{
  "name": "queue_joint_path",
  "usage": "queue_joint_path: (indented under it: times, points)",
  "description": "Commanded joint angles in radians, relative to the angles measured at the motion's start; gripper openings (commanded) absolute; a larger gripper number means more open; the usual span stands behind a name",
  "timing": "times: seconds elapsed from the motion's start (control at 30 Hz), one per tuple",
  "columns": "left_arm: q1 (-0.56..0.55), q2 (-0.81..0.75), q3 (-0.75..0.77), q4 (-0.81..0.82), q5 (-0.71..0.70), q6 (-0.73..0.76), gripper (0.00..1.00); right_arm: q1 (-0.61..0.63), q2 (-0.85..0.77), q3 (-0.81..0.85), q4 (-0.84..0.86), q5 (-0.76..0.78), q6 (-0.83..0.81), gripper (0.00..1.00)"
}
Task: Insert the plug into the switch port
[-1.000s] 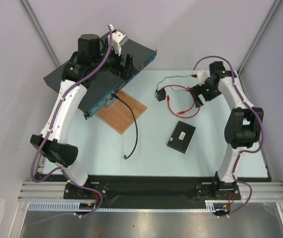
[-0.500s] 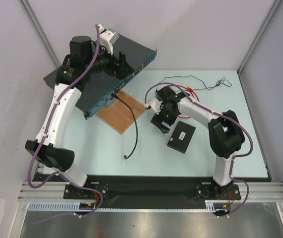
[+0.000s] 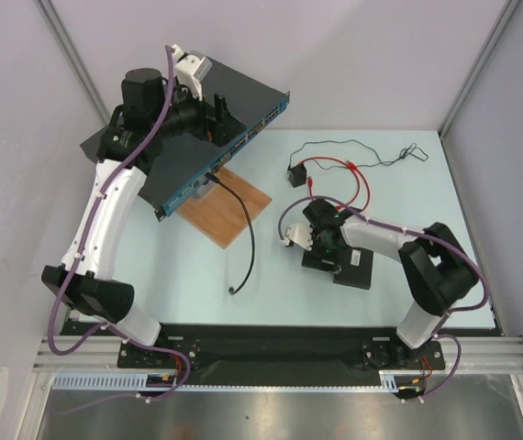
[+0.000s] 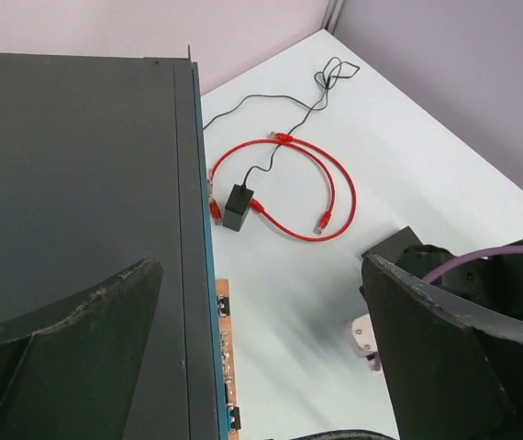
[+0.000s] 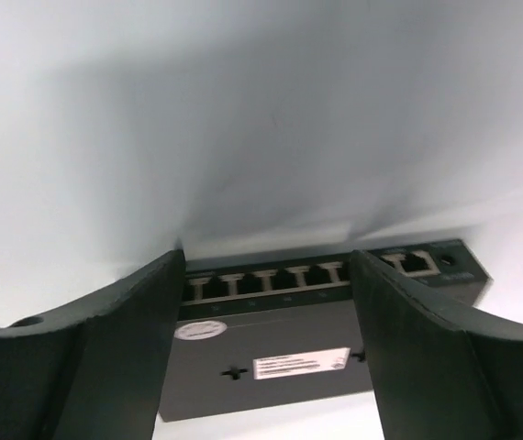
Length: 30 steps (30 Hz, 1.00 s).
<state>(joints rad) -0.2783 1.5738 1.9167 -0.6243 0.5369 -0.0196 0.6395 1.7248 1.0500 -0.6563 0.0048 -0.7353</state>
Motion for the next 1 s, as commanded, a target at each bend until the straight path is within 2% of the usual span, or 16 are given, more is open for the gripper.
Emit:
queue_joint_path:
  times: [0.0,0.07,0.13,0.23,0.27,0.37,0.53,0.7,0.97]
  points:
    - [0.007,-0.011,0.002,0.046,0.044,-0.025,0.96,-0.07,-0.04,-0.097,0.052,0.118,-0.186,0.8]
    - [0.007,-0.006,0.002,0.051,0.051,-0.023,0.96,-0.112,-0.056,-0.111,0.078,0.144,-0.249,0.81]
    - [0.007,0.0,0.001,0.051,0.063,-0.017,0.95,-0.164,-0.079,-0.081,0.039,0.139,-0.259,0.87]
    - [0.005,0.008,-0.002,0.055,0.092,-0.011,0.95,-0.21,-0.14,0.022,-0.096,0.055,-0.213,0.97]
    - [0.005,0.011,-0.004,0.06,0.098,-0.008,0.95,-0.224,-0.158,0.05,-0.141,-0.016,-0.199,0.99]
    - [0.007,0.017,-0.004,0.07,0.117,-0.008,0.95,-0.294,-0.265,0.117,-0.294,-0.164,-0.191,1.0]
    - [0.005,0.022,-0.021,0.097,0.13,-0.014,0.95,-0.331,-0.366,0.017,-0.423,-0.144,-0.246,1.0]
    - [0.005,0.022,-0.035,0.12,0.136,-0.033,0.96,-0.301,-0.376,-0.065,-0.37,-0.106,-0.176,1.0]
    - [0.007,0.0,-0.067,0.132,0.126,-0.029,0.96,-0.224,-0.37,-0.215,-0.224,0.07,-0.083,1.0]
